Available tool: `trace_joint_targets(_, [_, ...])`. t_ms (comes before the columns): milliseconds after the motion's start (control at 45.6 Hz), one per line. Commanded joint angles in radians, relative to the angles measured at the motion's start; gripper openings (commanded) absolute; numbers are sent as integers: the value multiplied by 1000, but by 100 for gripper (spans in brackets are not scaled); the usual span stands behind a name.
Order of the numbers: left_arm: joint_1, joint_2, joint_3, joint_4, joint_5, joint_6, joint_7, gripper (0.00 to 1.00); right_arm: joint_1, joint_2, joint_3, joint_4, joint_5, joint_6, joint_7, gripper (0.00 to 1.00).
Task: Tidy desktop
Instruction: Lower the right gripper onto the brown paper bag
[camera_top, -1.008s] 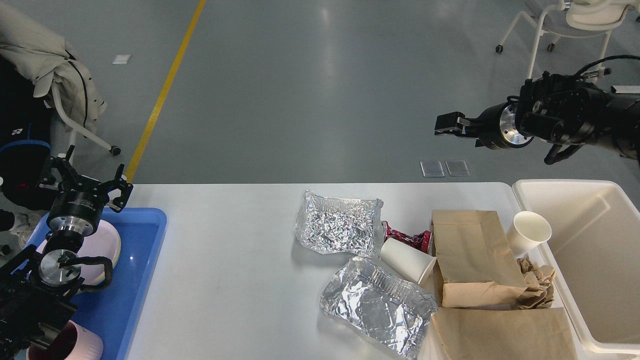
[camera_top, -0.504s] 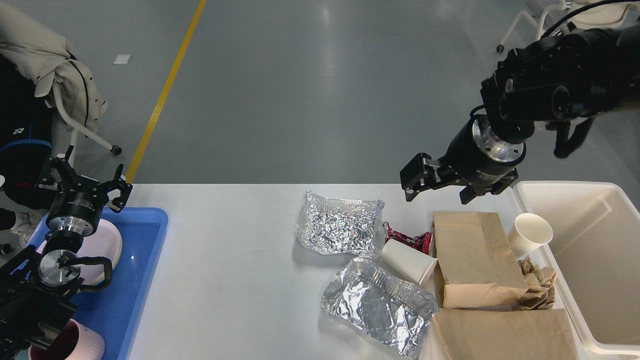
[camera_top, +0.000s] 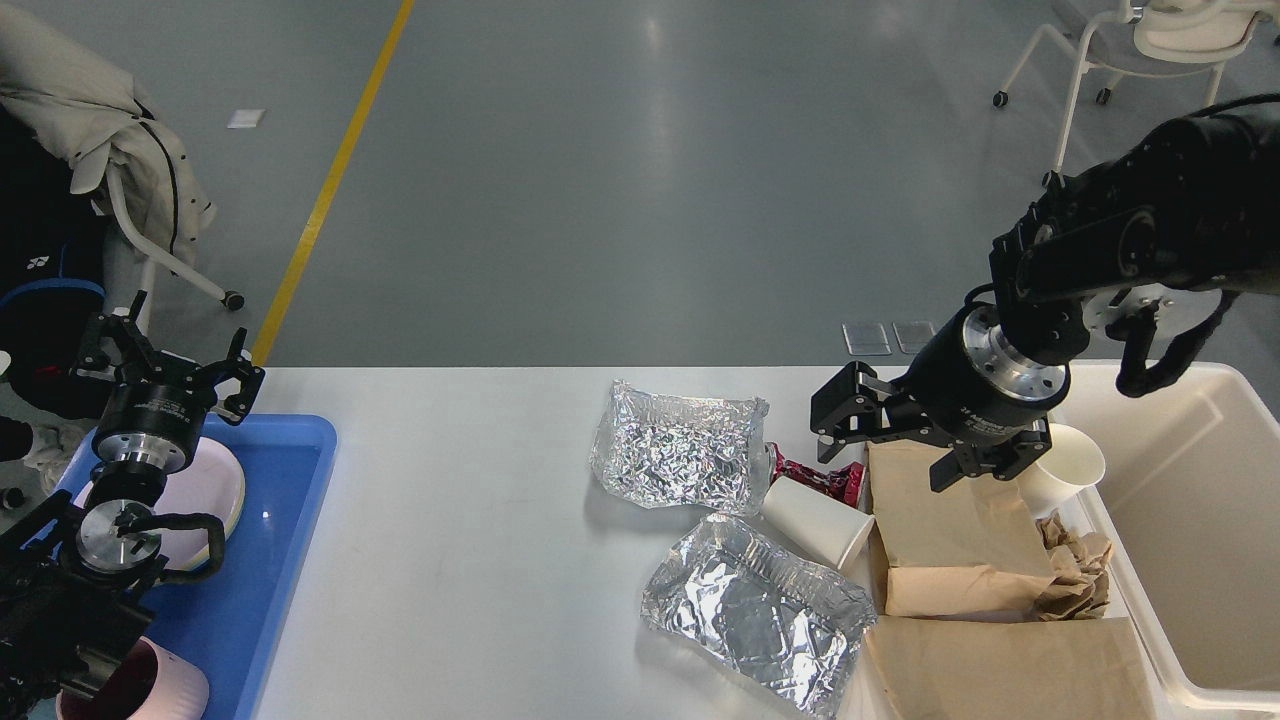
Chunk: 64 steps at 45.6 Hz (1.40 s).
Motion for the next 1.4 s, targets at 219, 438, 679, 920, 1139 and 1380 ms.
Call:
trace_joint_targets(219, [0,0,0,0,0,0,2,98,-302,-56,-63,-1,446,-309,-53,100])
trace_joint_targets(438, [0,0,0,0,0,0,2,98,-444,-133,-53,1,662,-475,-58,100])
trace_joint_targets(679, [0,0,0,0,0,0,0,98,-518,-196,54,-2,792,-538,-49,100])
trace_joint_targets(920, [0,0,0,0,0,0,0,98,-659,-194,241,-59,796,-717,-49,100])
trace_joint_targets(1139, [0,0,0,0,0,0,2,98,-742,-196,284,-148,796,-780,-50,100])
trace_joint_targets(1380, [0,0,0,0,0,0,0,98,-760,-196,299,-229,810,-802,-56,98])
